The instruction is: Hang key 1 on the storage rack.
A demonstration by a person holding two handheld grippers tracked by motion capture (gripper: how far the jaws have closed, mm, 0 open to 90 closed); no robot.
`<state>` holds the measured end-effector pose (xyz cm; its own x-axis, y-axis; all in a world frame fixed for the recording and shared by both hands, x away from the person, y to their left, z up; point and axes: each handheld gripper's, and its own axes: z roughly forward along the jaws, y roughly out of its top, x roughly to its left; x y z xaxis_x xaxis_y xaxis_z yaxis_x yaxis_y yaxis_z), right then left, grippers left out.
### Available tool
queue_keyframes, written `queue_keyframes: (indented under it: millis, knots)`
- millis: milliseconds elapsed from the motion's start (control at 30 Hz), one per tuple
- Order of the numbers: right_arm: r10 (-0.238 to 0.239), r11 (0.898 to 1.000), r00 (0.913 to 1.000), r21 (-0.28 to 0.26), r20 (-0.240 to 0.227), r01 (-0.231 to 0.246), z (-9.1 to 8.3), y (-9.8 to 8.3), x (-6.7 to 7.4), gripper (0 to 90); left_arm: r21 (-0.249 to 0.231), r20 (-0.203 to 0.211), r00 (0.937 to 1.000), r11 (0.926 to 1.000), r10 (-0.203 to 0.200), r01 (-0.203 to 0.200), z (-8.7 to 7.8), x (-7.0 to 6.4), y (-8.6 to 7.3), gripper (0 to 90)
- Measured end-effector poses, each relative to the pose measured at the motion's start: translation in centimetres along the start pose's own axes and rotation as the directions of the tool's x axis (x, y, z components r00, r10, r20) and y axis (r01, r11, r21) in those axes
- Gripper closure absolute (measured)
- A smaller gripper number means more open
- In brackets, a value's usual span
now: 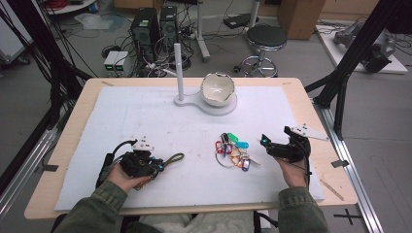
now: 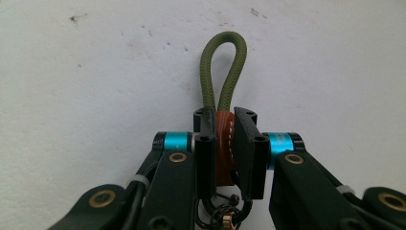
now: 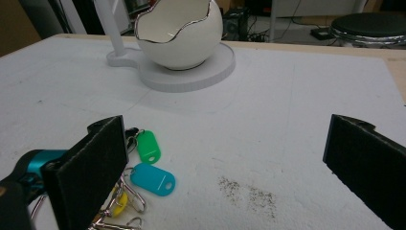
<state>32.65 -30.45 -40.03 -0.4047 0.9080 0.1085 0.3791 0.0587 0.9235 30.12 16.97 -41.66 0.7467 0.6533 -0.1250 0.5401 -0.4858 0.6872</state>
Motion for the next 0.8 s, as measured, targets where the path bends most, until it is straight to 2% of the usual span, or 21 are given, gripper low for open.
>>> queue_keyframes:
  millis: [167,200,300,400,567,633,800]
  knots:
    - [0.004,1.000,1.0000,-0.005,0.003,-0.004,-0.1,0.0,0.0,0.6,-0.026,0.007,0.9996,0.9993,-0.026,0.027,-0.6,0.5,0.1,79.3]
    - [0.003,1.000,1.0000,-0.005,0.004,-0.003,-0.1,0.0,0.0,0.6,-0.039,0.014,0.9988,0.9981,-0.047,0.048,-0.8,0.8,0.1,79.3]
    - [0.000,1.000,1.0000,-0.004,0.005,0.000,-0.1,0.0,0.0,0.7,-0.060,0.010,0.9976,0.9958,-0.069,0.070,-1.3,1.2,0.2,79.4]
    - [0.000,1.000,1.0000,-0.007,0.005,0.000,0.0,0.0,0.0,0.7,-0.069,0.013,0.9969,0.9945,-0.078,0.079,-1.6,1.4,0.3,79.6]
    - [0.005,1.000,1.0000,-0.009,0.005,-0.005,-0.1,0.0,0.0,0.6,-0.110,0.006,0.9948,0.9888,-0.102,0.102,-2.7,1.8,0.5,80.0]
    - [0.005,1.000,1.0000,-0.009,0.006,-0.005,-0.2,0.0,0.0,0.6,-0.138,0.006,0.9921,0.9824,-0.126,0.125,-3.2,2.0,0.7,80.0]
    - [0.006,1.000,0.9999,-0.009,0.009,-0.005,-0.2,0.0,0.1,0.6,-0.157,0.001,0.9893,0.9770,-0.146,0.144,-3.7,2.5,0.9,80.1]
